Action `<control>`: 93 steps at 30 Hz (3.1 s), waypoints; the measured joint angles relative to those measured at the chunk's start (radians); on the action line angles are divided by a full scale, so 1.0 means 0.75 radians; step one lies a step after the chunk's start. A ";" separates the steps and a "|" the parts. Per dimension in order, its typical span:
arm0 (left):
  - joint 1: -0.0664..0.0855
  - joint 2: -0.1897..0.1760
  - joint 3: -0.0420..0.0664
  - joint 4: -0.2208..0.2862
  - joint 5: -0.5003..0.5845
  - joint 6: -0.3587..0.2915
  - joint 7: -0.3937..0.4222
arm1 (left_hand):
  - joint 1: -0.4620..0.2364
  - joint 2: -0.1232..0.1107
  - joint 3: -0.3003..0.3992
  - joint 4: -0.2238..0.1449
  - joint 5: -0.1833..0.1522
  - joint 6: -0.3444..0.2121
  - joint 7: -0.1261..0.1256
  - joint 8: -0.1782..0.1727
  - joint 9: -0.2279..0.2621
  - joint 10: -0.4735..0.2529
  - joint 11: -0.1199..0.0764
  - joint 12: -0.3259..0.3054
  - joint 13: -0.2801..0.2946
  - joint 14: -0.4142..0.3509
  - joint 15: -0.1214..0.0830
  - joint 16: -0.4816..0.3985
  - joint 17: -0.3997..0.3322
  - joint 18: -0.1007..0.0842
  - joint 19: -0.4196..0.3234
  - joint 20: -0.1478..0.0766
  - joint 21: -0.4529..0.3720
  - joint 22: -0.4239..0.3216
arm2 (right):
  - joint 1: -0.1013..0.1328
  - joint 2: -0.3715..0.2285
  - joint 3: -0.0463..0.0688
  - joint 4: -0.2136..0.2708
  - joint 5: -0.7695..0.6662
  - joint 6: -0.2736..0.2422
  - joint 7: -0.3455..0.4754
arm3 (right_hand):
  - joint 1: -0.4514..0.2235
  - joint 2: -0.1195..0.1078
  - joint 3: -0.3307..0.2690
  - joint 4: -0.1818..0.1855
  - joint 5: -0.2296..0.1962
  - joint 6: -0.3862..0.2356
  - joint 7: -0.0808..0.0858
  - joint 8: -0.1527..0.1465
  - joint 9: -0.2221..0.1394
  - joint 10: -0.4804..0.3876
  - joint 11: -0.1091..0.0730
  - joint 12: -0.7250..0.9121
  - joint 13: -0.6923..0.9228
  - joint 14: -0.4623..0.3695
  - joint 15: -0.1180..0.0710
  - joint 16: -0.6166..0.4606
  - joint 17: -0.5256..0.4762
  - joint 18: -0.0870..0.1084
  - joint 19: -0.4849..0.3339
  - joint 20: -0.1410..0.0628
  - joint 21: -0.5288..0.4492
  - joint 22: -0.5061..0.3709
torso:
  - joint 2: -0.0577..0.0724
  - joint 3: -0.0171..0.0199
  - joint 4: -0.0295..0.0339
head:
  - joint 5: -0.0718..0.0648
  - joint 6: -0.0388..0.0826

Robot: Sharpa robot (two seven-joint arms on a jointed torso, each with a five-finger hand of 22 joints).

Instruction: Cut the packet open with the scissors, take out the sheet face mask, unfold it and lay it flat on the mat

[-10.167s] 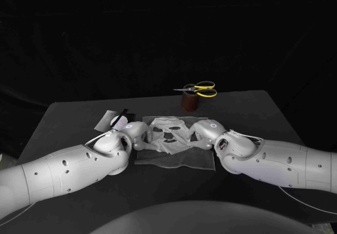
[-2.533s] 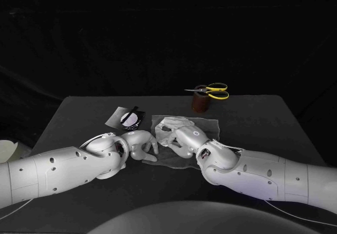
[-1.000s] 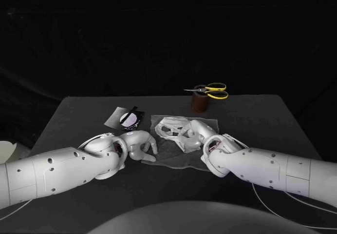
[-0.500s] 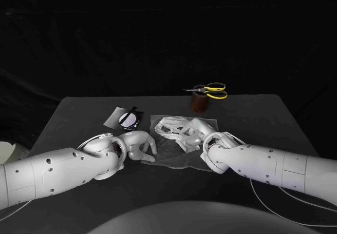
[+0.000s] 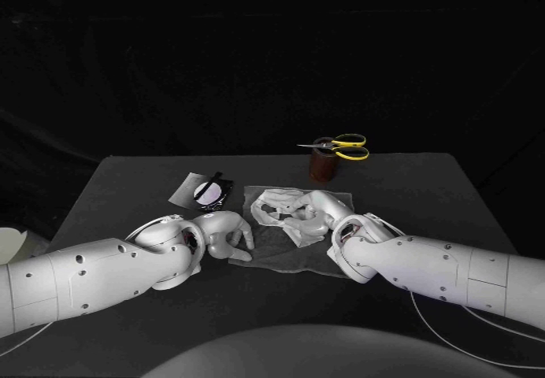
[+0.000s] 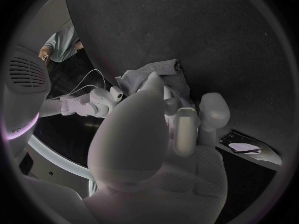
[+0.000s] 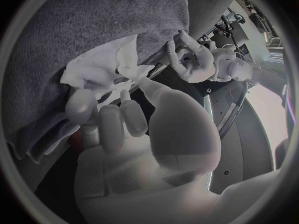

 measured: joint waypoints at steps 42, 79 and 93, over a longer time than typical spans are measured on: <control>0.000 0.001 -0.001 -0.002 0.013 -0.001 0.007 | 0.012 0.012 0.013 0.002 0.000 0.005 -0.005 0.000 -0.005 0.000 0.000 0.006 0.010 0.000 0.000 0.002 0.000 0.000 0.000 0.000 0.000 0.001 | -0.026 0.042 -0.006 0.058 -0.780 0.035 -0.066 | 0.084 0.004 -0.026 -0.126 -0.029 0.128 -0.023 -0.008 -0.031 0.043 -0.029 0.369 0.000 -0.007 -0.008 0.224 0.000 -0.032 0.184 -0.026 0.266 0.100 | 0.000 -0.0020 0.0026 | 0.018 0.000; 0.000 0.000 -0.001 0.005 0.016 0.000 -0.001 | 0.012 0.012 0.020 0.002 0.000 0.003 -0.002 0.000 -0.009 -0.001 0.000 0.011 0.012 0.000 0.000 0.000 0.000 0.000 0.000 0.000 0.000 0.003 | -0.022 0.110 -0.006 -0.040 -0.818 0.041 -0.142 | 0.096 0.101 0.002 -0.116 -0.036 0.265 -0.083 0.040 -0.012 0.037 -0.055 0.399 0.000 -0.015 -0.016 0.237 0.001 -0.033 0.203 -0.035 0.286 0.100 | 0.000 -0.0009 0.0009 | 0.023 0.000; 0.000 -0.001 -0.001 0.006 0.018 0.000 -0.003 | 0.012 0.012 0.020 0.002 0.000 0.006 0.001 0.000 -0.009 -0.001 0.000 0.011 0.012 0.000 0.000 0.000 0.000 0.000 0.000 0.000 0.000 0.003 | -0.022 0.116 -0.006 -0.060 -0.815 0.016 -0.141 | 0.107 0.140 0.021 -0.099 -0.037 0.308 -0.116 0.084 0.011 0.041 -0.089 0.417 0.000 -0.028 -0.030 0.246 0.000 -0.033 0.220 -0.053 0.310 0.101 | 0.000 0.0000 0.0000 | 0.019 0.000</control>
